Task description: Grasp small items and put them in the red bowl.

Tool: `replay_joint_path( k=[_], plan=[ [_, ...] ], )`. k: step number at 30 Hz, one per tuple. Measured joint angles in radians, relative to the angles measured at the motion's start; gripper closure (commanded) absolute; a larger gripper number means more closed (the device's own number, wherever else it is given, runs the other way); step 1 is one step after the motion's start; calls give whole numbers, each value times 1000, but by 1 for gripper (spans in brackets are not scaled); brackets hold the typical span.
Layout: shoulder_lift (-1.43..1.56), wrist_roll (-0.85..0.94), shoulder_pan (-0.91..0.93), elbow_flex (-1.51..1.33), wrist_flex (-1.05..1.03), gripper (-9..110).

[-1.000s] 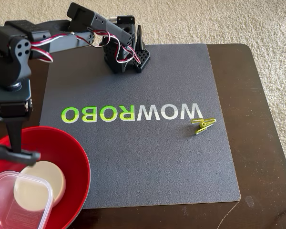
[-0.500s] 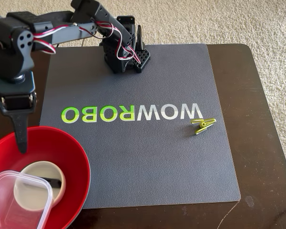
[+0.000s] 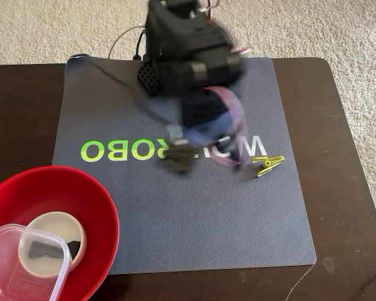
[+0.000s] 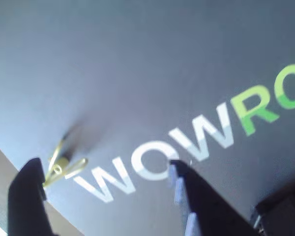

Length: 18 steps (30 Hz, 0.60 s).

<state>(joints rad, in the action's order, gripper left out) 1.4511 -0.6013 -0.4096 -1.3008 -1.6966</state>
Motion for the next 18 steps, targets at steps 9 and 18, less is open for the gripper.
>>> replay_joint_path(
  k=[9, 18],
  plan=[
    [-48, 117, -186, -120, 146, 68],
    [-189, 123, -146, -118, 256, 70]
  ],
)
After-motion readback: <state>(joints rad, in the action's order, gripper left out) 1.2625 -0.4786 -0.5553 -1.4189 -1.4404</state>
